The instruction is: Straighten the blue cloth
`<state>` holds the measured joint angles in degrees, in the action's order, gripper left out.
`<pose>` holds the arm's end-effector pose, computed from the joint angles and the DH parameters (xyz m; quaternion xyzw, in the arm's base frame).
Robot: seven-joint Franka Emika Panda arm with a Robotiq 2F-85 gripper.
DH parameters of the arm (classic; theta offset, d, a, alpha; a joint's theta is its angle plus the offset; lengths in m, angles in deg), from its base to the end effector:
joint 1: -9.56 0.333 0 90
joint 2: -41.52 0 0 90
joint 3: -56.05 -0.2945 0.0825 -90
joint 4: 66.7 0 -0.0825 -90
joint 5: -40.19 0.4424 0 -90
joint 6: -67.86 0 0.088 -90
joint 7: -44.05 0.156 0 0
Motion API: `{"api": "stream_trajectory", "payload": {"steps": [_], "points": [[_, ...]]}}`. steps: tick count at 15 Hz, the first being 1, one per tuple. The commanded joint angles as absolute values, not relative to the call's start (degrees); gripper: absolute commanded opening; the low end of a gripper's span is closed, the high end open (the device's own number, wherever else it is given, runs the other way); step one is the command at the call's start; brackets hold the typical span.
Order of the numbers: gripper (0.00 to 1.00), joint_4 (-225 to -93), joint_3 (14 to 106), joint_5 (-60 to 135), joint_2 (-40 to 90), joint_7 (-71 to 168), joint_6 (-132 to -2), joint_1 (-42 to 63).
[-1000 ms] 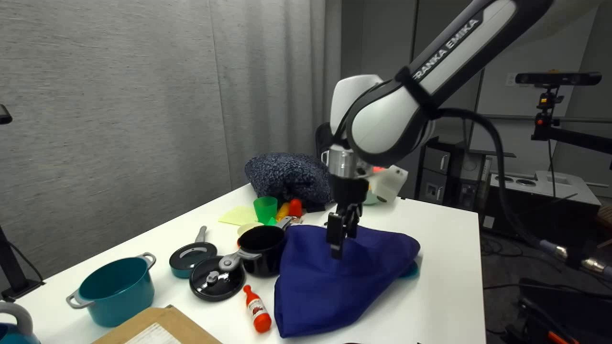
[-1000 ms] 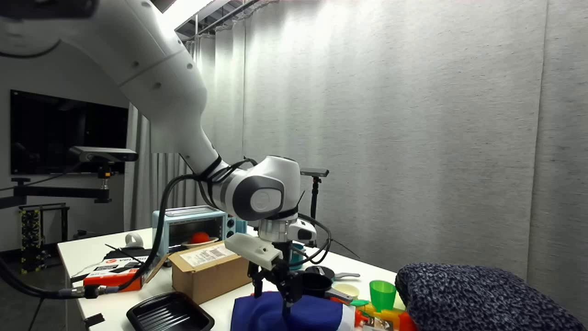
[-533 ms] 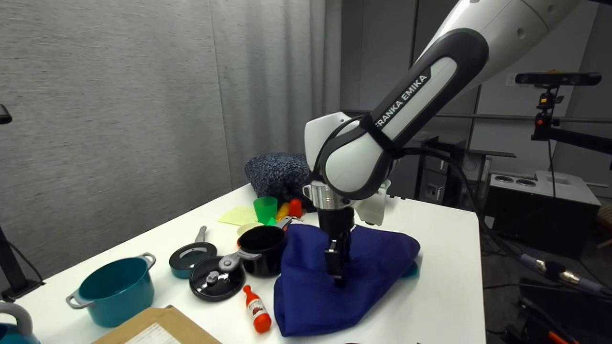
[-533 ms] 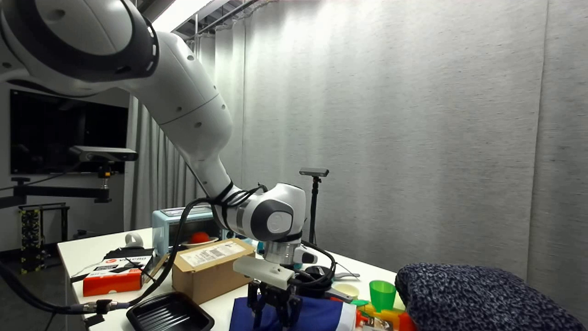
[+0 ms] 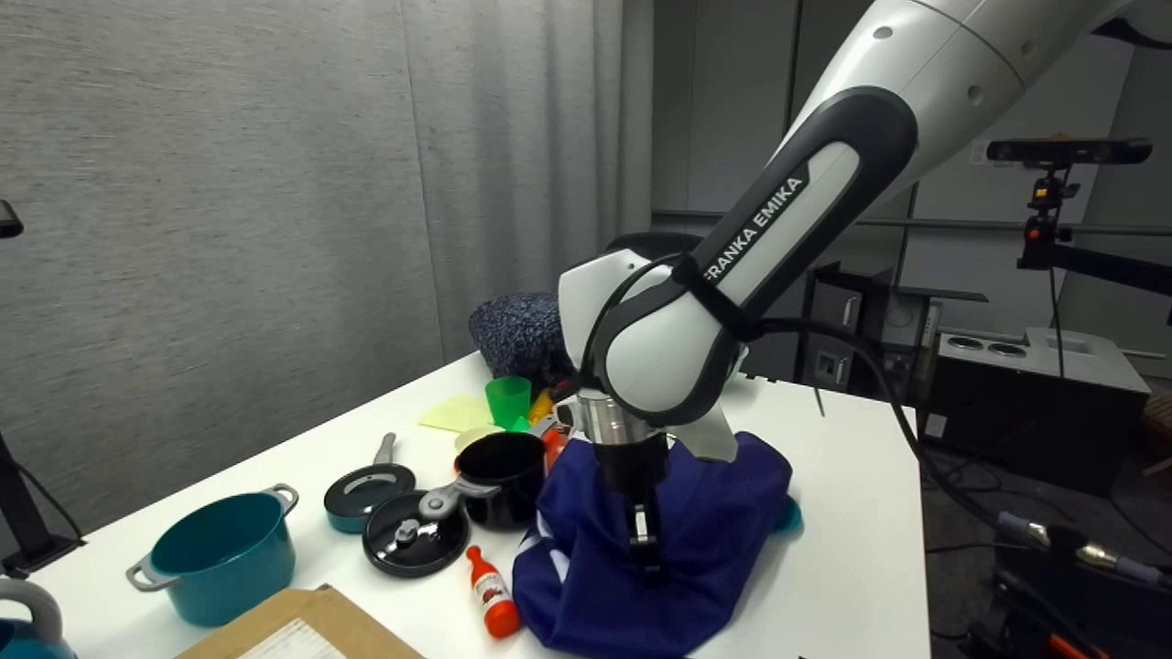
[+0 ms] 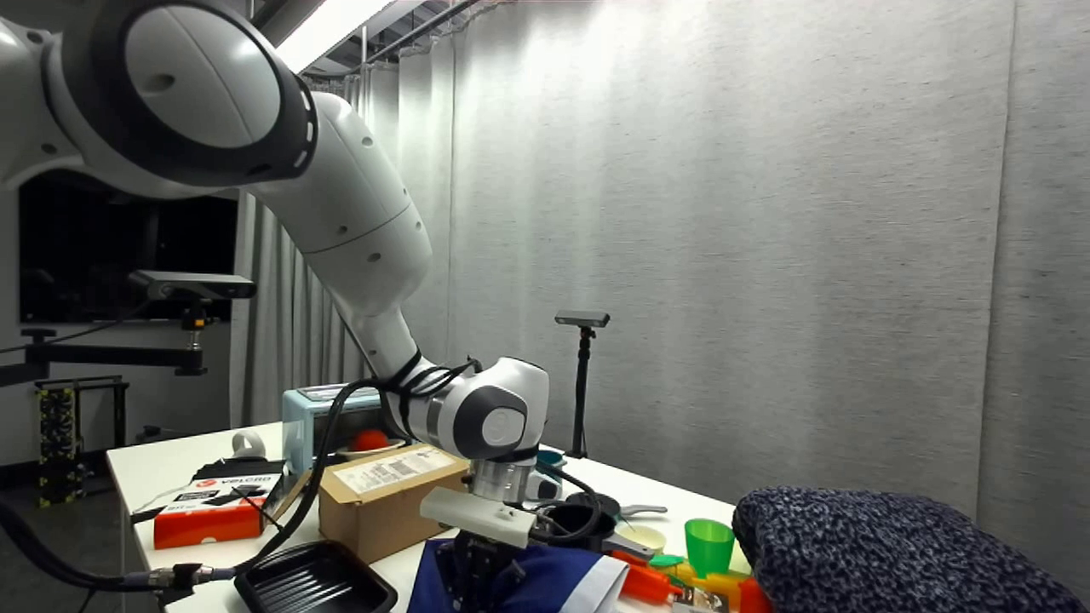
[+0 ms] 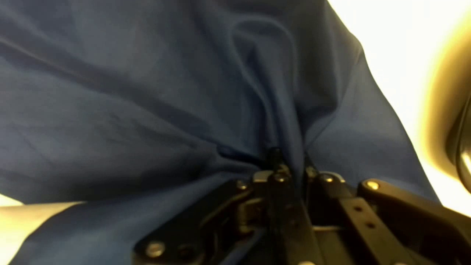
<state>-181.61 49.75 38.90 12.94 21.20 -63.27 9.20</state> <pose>0.5926 0.0659 0.0762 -0.9619 -0.2515 0.1020 0.0345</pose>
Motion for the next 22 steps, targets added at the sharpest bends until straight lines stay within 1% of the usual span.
{"api": "stream_trajectory", "payload": {"steps": [1, 3, 6, 9, 14, 17, 21, 22], "points": [[0.00, -181.93, 47.40, 36.48, 12.93, 15.06, -61.02, 9.75], [0.01, -183.06, 46.33, 34.55, 13.95, 12.06, -60.99, 10.24], [0.01, -188.05, 44.78, 34.09, 19.11, 4.77, -61.59, 8.64], [0.01, -190.57, 45.60, 36.68, 23.14, 1.66, -62.58, 7.49], [0.01, -188.35, 45.33, 51.40, 24.80, -3.33, -61.46, 3.63], [0.01, -188.11, 44.30, 59.77, 24.57, -14.63, -60.62, 2.35], [0.01, -188.02, 44.39, 63.25, 25.09, -27.58, -56.44, 2.99], [0.01, -187.48, 45.51, 59.84, 24.67, -25.05, -54.49, 4.65]]}}
